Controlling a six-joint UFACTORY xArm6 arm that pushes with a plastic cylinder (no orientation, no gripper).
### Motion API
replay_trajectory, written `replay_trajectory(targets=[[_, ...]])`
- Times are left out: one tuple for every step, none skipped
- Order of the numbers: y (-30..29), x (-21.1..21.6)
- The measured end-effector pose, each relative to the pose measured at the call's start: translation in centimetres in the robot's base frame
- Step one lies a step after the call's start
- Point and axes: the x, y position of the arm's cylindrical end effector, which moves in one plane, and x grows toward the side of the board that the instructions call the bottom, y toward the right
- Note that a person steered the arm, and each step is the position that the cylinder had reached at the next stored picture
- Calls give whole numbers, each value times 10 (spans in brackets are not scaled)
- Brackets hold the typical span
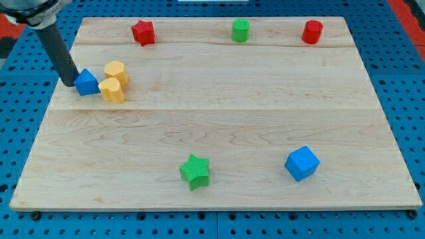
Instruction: Push the red star to the top of the yellow hexagon
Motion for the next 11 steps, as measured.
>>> replay_trajectory(targets=[[0,-24],[11,-35],[9,-69],[43,-118],[81,-159],[120,-170],[142,-156],[163,-141],[165,-133],[143,-122],[115,-112]])
